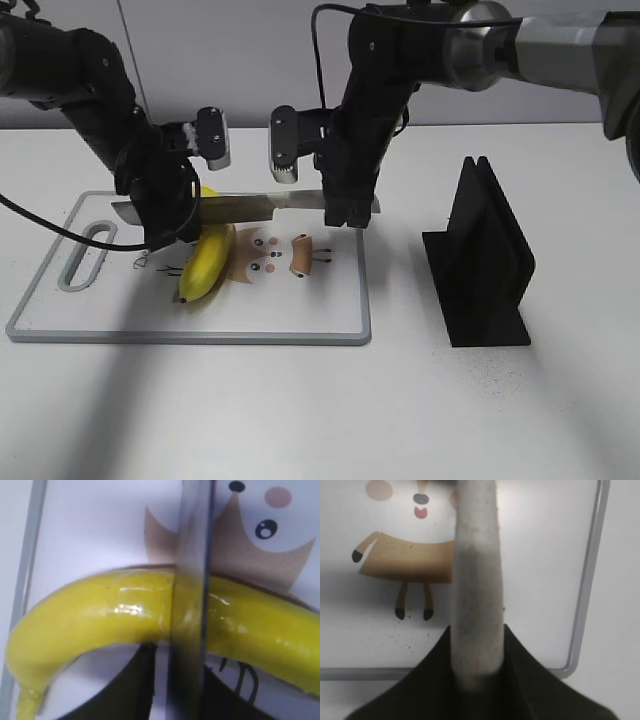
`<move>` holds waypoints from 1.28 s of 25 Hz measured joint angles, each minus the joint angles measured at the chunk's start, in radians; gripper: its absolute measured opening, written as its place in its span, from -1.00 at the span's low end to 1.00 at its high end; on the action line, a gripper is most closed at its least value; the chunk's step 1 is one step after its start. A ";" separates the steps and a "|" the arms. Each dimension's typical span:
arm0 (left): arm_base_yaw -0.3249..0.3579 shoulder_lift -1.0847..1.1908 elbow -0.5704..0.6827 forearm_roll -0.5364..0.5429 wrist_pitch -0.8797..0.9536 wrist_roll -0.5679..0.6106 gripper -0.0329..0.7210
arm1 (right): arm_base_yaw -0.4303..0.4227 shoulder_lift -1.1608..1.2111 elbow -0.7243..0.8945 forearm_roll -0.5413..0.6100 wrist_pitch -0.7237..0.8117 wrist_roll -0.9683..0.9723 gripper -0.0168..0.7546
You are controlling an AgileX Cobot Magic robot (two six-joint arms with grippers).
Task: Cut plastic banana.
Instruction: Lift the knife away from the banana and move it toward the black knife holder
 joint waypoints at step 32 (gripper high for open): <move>-0.004 -0.314 0.025 -0.016 0.108 -0.009 0.47 | 0.011 -0.044 -0.132 0.049 0.173 0.033 -0.49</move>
